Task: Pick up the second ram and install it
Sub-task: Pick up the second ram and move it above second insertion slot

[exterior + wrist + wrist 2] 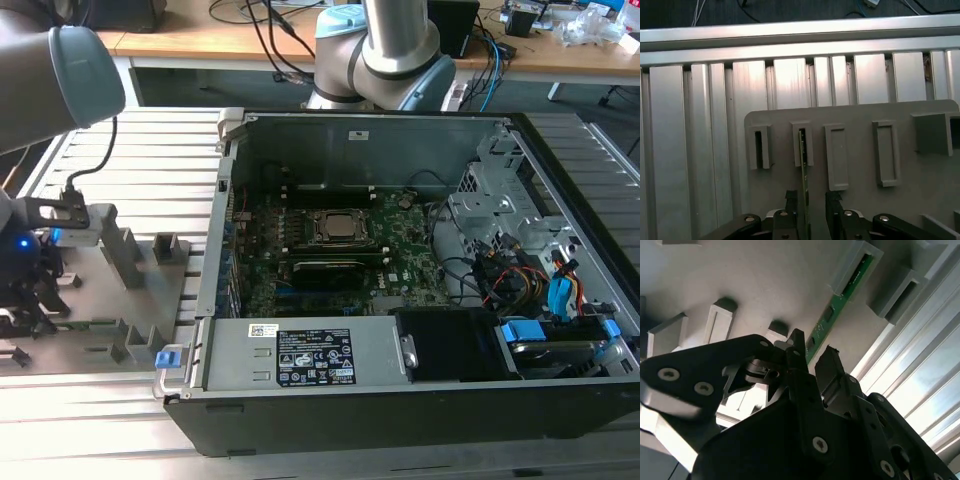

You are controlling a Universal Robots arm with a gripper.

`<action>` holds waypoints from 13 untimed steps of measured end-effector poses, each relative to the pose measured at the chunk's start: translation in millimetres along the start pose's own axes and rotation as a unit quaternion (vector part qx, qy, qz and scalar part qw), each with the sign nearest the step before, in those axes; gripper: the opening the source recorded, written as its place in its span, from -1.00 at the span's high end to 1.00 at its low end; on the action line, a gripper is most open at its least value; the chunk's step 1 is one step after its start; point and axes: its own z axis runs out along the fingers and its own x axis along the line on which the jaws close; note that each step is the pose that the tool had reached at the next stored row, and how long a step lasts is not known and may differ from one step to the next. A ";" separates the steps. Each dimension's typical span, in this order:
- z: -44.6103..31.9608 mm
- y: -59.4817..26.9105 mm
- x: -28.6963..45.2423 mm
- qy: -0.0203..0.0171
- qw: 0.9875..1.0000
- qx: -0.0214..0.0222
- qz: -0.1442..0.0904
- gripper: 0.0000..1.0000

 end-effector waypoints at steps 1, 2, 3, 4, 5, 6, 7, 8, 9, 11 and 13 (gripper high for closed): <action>2.5 -1.2 0.9 0.000 1.000 0.000 -0.004 0.28; 4.4 -2.7 1.1 0.000 1.000 0.000 -0.007 0.28; 6.0 -4.3 1.1 0.001 1.000 0.000 -0.010 0.28; 8.3 -6.4 0.9 0.001 1.000 0.000 -0.015 0.28; 8.7 -6.6 0.9 0.001 1.000 0.000 -0.016 0.28; 8.7 -6.7 0.9 0.001 1.000 0.000 -0.016 0.28; 8.7 -6.7 1.0 0.001 1.000 0.000 -0.017 0.28; 8.7 -6.7 1.0 0.001 1.000 0.000 -0.017 0.28; 8.8 -6.8 1.0 0.001 1.000 0.000 -0.017 0.28; 8.8 -6.8 1.0 0.001 1.000 0.000 -0.018 0.44; 8.8 -6.8 1.0 0.001 1.000 0.000 -0.018 0.69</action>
